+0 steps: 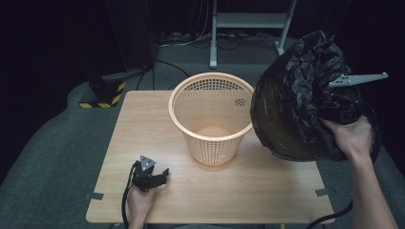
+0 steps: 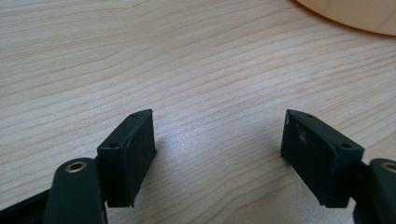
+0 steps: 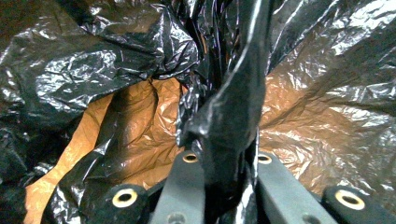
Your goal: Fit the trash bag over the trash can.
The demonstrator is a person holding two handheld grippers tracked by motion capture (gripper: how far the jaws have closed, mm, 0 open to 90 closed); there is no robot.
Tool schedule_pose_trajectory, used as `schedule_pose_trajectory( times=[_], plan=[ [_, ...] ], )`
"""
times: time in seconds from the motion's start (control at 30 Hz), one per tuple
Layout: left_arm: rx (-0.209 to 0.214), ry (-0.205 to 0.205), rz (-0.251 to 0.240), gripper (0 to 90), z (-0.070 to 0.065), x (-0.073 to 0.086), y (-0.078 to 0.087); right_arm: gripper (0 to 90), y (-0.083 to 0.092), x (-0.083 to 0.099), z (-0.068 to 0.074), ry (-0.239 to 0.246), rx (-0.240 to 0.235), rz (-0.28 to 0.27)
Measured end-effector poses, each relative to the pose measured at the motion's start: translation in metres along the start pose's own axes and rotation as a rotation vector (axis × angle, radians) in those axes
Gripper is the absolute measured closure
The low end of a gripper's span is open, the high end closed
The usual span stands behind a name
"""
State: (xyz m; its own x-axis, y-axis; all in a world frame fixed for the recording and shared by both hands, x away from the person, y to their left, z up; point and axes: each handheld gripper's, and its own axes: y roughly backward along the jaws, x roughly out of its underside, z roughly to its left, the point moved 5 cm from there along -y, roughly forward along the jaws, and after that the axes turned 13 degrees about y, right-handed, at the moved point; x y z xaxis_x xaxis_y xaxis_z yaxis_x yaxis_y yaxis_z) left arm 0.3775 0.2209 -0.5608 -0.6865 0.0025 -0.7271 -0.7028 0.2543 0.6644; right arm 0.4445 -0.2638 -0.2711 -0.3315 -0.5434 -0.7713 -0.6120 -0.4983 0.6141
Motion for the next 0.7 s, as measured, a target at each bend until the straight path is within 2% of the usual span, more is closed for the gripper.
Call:
schedule_pose_trajectory(
  times=[0.7],
  plan=[
    [0.0,0.0,-0.001,26.1,0.0,0.0,0.0,89.1,-0.02,-0.033,0.017,0.044,-0.057,-0.011]
  ],
)
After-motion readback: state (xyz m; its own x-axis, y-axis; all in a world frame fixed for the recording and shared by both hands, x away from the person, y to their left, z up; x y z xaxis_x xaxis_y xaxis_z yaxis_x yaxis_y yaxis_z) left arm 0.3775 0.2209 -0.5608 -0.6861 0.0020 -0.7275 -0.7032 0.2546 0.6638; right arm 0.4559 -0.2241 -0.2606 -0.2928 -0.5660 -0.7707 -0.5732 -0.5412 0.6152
